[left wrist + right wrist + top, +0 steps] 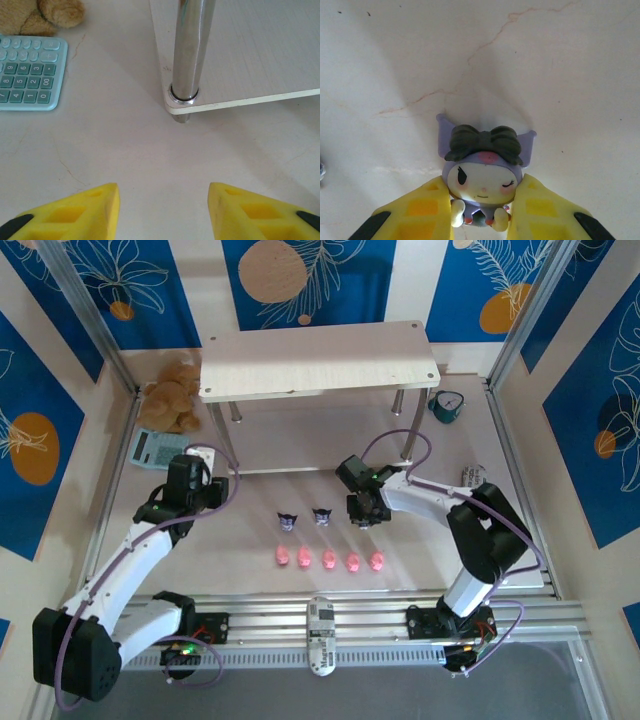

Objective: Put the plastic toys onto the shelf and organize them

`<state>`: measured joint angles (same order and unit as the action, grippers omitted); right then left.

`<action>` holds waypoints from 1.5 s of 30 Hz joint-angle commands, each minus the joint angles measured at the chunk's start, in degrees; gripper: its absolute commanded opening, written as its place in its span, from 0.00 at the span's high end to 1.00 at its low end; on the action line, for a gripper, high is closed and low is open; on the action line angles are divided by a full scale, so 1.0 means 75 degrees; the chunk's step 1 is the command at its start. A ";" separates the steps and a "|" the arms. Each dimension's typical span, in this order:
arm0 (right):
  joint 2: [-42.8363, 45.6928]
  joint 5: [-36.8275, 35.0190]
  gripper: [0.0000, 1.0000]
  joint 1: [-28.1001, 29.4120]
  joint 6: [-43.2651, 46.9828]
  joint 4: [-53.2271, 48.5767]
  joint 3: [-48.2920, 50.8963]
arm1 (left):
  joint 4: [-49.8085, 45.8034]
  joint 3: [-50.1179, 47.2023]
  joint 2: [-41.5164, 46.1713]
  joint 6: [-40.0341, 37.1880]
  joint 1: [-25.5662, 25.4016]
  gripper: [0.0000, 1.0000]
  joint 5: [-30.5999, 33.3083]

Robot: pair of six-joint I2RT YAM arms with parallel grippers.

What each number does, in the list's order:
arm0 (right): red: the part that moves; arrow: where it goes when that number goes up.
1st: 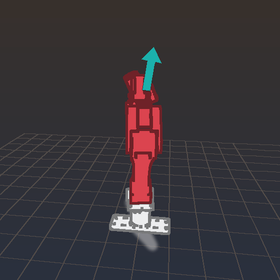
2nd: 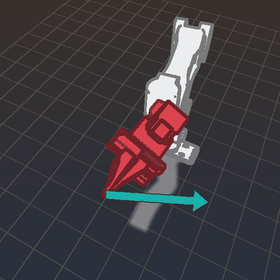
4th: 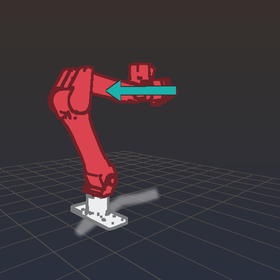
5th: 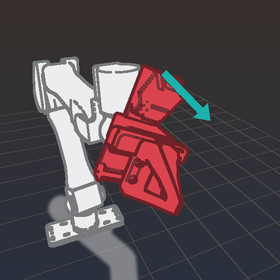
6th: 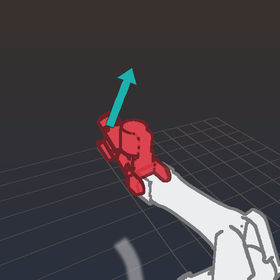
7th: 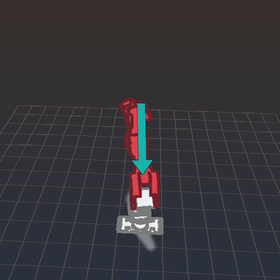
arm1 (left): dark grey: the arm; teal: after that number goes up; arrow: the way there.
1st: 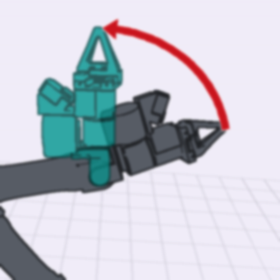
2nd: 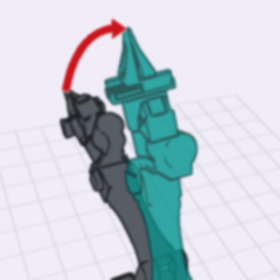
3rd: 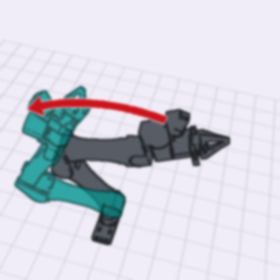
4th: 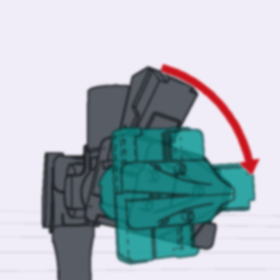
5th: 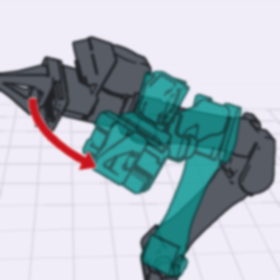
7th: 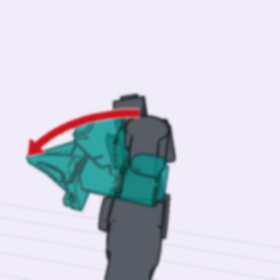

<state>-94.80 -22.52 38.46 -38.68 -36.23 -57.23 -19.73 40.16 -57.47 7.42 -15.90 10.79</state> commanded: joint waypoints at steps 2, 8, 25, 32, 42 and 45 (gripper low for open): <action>0.0488 -0.0055 0.94 0.0023 0.0312 -0.0090 0.0029 | 0.0009 0.0235 0.0066 0.0046 -0.0060 0.50 -0.0033; 0.0898 -0.0351 0.94 0.0057 0.0600 -0.0647 -0.0418 | -0.0076 0.0252 0.0157 0.0062 -0.0068 0.50 -0.0044; -0.0125 -0.0607 0.94 -0.1231 0.2405 -0.0183 -0.2417 | -0.0204 0.0419 0.0274 0.0126 -0.0059 0.50 -0.0104; -0.0663 -0.0839 0.95 -0.1430 0.2758 0.0280 -0.2681 | -0.0308 0.0406 0.0355 0.0068 -0.0068 0.50 -0.0026; -0.1235 -0.0753 0.95 -0.1647 0.2883 0.0665 -0.3213 | -0.0346 0.0423 0.0340 0.0054 -0.0069 0.50 0.0027; -0.1481 -0.0735 0.95 -0.1685 0.2913 0.0699 -0.3434 | -0.0350 0.0444 0.0316 0.0038 -0.0069 0.50 0.0027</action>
<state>-103.90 -28.10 26.59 -17.65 -32.93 -80.18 -21.65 41.76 -55.57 7.62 -15.90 10.59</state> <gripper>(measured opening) 0.229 0.500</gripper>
